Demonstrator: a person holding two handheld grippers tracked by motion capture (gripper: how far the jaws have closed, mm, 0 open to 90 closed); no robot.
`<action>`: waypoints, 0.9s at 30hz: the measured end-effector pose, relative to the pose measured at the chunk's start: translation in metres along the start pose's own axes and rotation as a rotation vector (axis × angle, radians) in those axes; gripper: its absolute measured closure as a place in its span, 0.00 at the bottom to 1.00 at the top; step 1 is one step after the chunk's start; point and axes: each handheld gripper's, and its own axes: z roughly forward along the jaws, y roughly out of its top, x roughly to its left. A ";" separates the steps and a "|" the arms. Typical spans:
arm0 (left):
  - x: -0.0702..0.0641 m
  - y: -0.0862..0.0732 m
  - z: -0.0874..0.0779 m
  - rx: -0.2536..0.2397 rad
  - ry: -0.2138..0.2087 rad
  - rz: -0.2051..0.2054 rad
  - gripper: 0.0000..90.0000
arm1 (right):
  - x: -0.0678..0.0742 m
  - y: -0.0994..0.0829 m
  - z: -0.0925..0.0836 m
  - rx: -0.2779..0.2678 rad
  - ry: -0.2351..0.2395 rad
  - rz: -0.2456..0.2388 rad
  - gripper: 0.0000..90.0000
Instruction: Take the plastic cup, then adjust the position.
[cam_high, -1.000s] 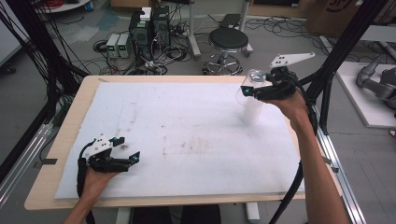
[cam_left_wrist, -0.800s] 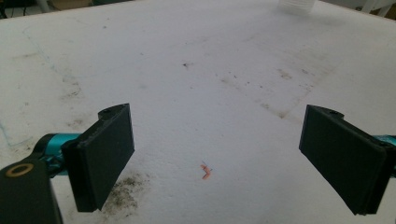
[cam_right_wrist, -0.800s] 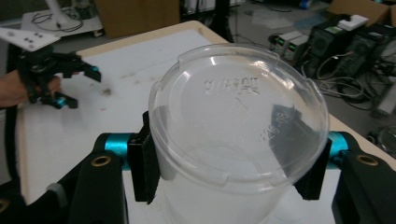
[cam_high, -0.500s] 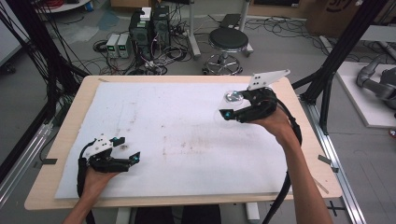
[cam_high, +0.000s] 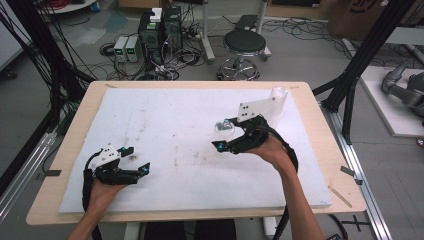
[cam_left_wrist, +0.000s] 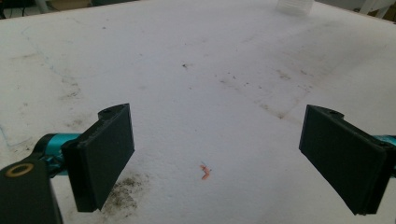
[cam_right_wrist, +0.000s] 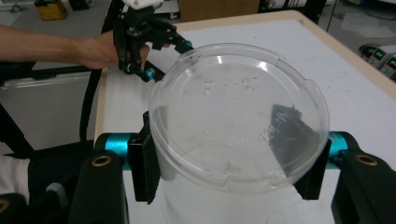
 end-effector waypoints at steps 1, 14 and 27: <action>0.000 0.000 0.000 -0.001 -0.001 0.001 0.11 | 0.001 -0.002 0.004 0.007 0.003 0.001 0.42; 0.000 0.000 0.000 -0.004 0.001 0.004 0.11 | 0.006 -0.019 0.025 -0.022 0.000 0.003 0.42; 0.000 0.000 -0.001 -0.012 -0.016 0.001 0.11 | 0.009 -0.021 0.029 -0.047 0.013 -0.006 0.42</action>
